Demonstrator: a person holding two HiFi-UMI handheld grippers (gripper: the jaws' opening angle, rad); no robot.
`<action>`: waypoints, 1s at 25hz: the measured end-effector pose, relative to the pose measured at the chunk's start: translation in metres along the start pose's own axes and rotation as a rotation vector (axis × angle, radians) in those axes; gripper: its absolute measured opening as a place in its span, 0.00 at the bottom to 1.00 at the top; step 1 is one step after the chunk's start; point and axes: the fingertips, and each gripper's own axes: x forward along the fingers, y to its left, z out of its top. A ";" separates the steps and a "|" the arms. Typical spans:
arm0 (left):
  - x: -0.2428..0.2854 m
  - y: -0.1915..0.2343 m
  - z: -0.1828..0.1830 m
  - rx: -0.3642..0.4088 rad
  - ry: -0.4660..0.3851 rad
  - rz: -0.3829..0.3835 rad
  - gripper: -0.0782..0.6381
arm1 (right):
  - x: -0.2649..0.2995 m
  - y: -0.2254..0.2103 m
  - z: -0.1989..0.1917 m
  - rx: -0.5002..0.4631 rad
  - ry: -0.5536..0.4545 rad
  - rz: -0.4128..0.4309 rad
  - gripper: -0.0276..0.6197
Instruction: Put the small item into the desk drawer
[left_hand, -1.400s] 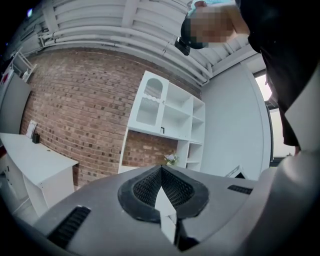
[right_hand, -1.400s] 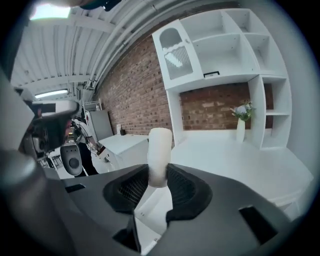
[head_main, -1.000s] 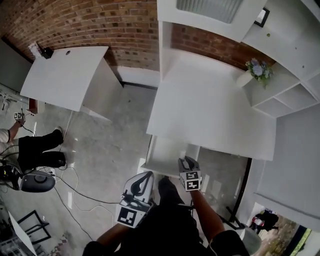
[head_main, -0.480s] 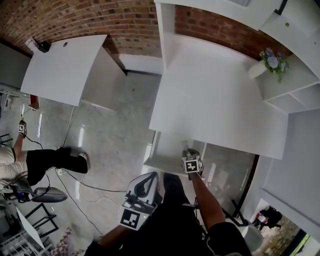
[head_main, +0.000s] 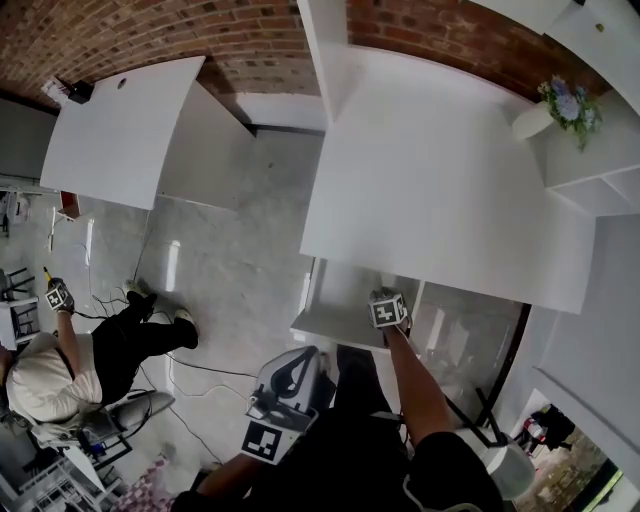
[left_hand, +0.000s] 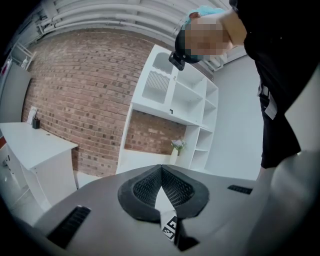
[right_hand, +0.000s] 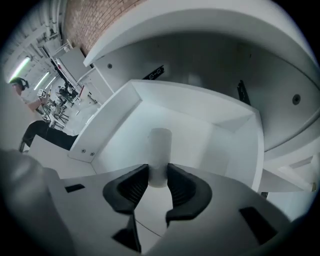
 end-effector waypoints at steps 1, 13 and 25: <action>0.002 0.000 -0.002 -0.003 0.003 0.003 0.14 | 0.005 0.000 -0.003 0.005 0.014 0.006 0.25; -0.003 0.004 -0.009 0.003 0.009 0.023 0.14 | 0.027 -0.006 -0.022 0.013 0.092 0.000 0.26; -0.050 -0.010 0.014 -0.041 -0.084 -0.030 0.14 | -0.030 0.000 -0.003 0.005 0.010 -0.042 0.31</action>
